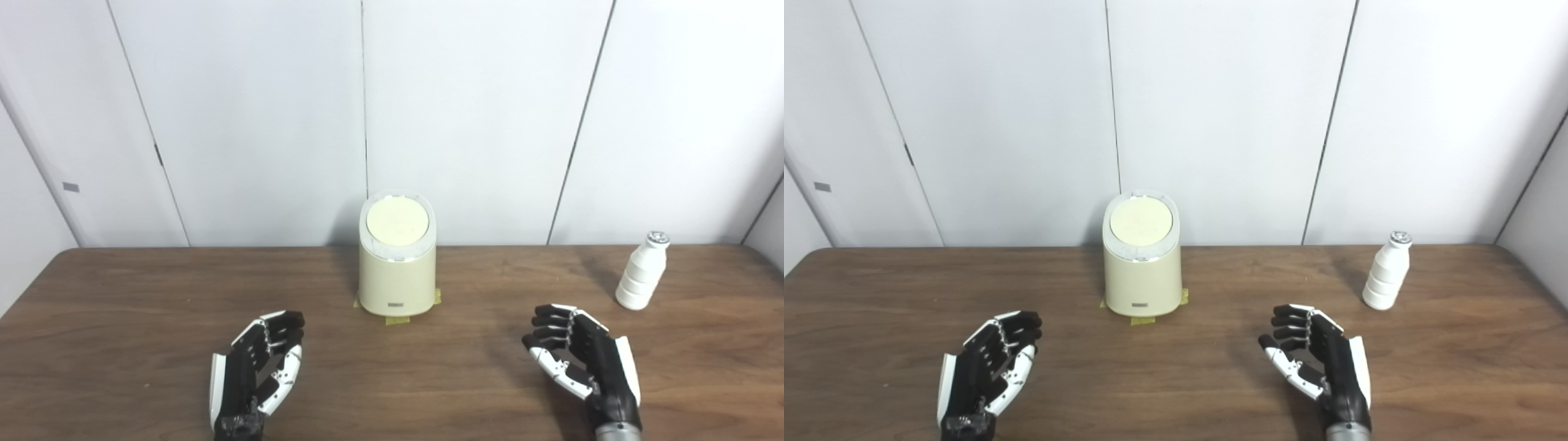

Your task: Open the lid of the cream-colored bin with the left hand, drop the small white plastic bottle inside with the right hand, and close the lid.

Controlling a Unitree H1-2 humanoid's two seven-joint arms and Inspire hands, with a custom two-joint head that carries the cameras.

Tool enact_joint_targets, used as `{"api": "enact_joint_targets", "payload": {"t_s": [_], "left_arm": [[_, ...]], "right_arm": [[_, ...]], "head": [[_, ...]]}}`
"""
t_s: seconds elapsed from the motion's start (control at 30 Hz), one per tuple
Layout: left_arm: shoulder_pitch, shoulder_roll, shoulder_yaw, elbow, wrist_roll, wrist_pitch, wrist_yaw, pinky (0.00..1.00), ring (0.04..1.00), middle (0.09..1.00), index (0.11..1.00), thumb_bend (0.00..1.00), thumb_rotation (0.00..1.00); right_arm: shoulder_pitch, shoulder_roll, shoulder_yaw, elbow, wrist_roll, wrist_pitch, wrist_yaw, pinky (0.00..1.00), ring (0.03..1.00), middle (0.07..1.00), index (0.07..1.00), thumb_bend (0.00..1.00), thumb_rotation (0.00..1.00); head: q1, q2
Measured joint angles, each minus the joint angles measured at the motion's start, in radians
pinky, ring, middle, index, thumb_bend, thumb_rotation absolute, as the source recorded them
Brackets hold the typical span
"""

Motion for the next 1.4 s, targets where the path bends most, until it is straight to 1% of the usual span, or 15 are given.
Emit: {"api": "enact_joint_targets", "payload": {"t_s": [0.47, 0.57, 0.6, 0.63, 0.67, 0.7, 0.73, 0.77, 0.8, 0.87, 0.93, 1.1, 1.23, 1.33, 1.4], "left_arm": [[0.000, 0.000, 0.000, 0.000, 0.000, 0.000, 0.001, 0.56, 0.635, 0.655, 0.645, 0.26, 0.17], [0.000, 0.000, 0.000, 0.002, -0.003, 0.000, 0.000, 0.57, 0.637, 0.657, 0.646, 0.26, 0.16], [-0.001, 0.000, 0.000, 0.003, -0.002, 0.000, 0.001, 0.57, 0.638, 0.658, 0.647, 0.26, 0.21], [-0.001, 0.001, 0.000, 0.005, 0.001, -0.001, 0.002, 0.57, 0.642, 0.662, 0.651, 0.25, 0.36], [-0.001, 0.001, -0.001, 0.005, 0.011, -0.001, 0.006, 0.57, 0.648, 0.667, 0.658, 0.27, 0.62], [-0.001, 0.001, -0.003, 0.005, 0.027, -0.003, 0.011, 0.57, 0.650, 0.669, 0.660, 0.27, 0.71], [-0.002, 0.001, -0.006, 0.005, 0.041, -0.006, 0.014, 0.59, 0.666, 0.685, 0.676, 0.36, 0.85], [-0.002, 0.001, -0.008, 0.005, 0.055, -0.007, 0.017, 0.61, 0.681, 0.700, 0.691, 0.44, 0.94], [-0.003, 0.002, -0.010, 0.005, 0.064, -0.007, 0.019, 0.62, 0.686, 0.705, 0.696, 0.47, 0.97], [-0.003, 0.002, -0.011, -0.002, 0.082, -0.003, 0.020, 0.66, 0.728, 0.744, 0.733, 0.58, 0.97], [-0.002, 0.002, -0.011, -0.010, 0.101, 0.009, 0.020, 0.68, 0.744, 0.760, 0.747, 0.61, 0.96], [-0.001, 0.000, -0.005, -0.024, 0.138, 0.061, 0.020, 0.74, 0.813, 0.829, 0.816, 0.58, 0.91], [-0.002, 0.000, -0.001, -0.074, 0.157, 0.122, 0.018, 0.76, 0.819, 0.833, 0.828, 0.56, 0.89], [-0.028, 0.001, -0.001, -0.117, 0.159, 0.168, 0.009, 0.75, 0.821, 0.835, 0.831, 0.59, 0.89], [-0.061, 0.003, -0.001, -0.133, 0.160, 0.203, 0.002, 0.75, 0.827, 0.838, 0.834, 0.63, 0.91]], "right_arm": [[0.000, 0.000, 0.000, 0.000, 0.001, 0.000, 0.000, 0.48, 0.562, 0.597, 0.600, 0.28, 0.14], [0.000, 0.000, 0.000, 0.001, 0.001, 0.000, 0.000, 0.48, 0.561, 0.596, 0.600, 0.28, 0.14], [-0.001, 0.000, 0.000, 0.002, 0.001, 0.000, 0.000, 0.48, 0.561, 0.595, 0.599, 0.28, 0.15], [-0.002, 0.000, 0.001, 0.004, 0.001, 0.000, -0.001, 0.48, 0.560, 0.593, 0.598, 0.28, 0.16], [-0.003, 0.000, 0.001, 0.006, 0.001, -0.002, -0.002, 0.47, 0.556, 0.589, 0.595, 0.28, 0.14], [-0.004, 0.000, 0.001, 0.009, 0.001, -0.004, -0.004, 0.47, 0.554, 0.587, 0.594, 0.28, 0.13], [-0.005, 0.000, 0.001, 0.012, 0.001, -0.007, -0.006, 0.47, 0.551, 0.586, 0.593, 0.28, 0.13], [-0.008, 0.000, 0.002, 0.015, 0.001, -0.010, -0.008, 0.47, 0.550, 0.587, 0.592, 0.28, 0.14], [-0.011, 0.000, 0.003, 0.019, 0.001, -0.013, -0.009, 0.47, 0.550, 0.587, 0.592, 0.29, 0.15], [-0.014, 0.000, 0.003, 0.022, 0.001, -0.013, -0.011, 0.48, 0.564, 0.599, 0.602, 0.28, 0.16], [-0.016, 0.000, 0.004, 0.022, 0.001, -0.013, -0.011, 0.49, 0.570, 0.603, 0.606, 0.28, 0.17], [-0.022, 0.000, 0.004, 0.029, 0.004, -0.013, -0.014, 0.49, 0.575, 0.612, 0.605, 0.28, 0.17], [-0.023, 0.000, 0.004, 0.030, 0.003, -0.013, -0.018, 0.48, 0.575, 0.612, 0.607, 0.28, 0.13], [-0.024, 0.000, 0.006, 0.033, 0.003, -0.013, -0.021, 0.49, 0.575, 0.612, 0.606, 0.28, 0.15], [-0.027, -0.001, 0.008, 0.036, 0.001, -0.013, -0.024, 0.48, 0.574, 0.612, 0.607, 0.28, 0.15]], "head": [[-0.002, 0.000], [0.002, -0.011], [-0.002, -0.014], [-0.002, -0.015], [-0.002, -0.015], [-0.002, -0.017], [-0.002, -0.017], [-0.003, -0.020], [-0.003, -0.020], [-0.006, -0.026], [-0.005, -0.028], [-0.005, -0.029], [-0.002, -0.029], [0.000, -0.029], [-0.002, -0.031]]}}
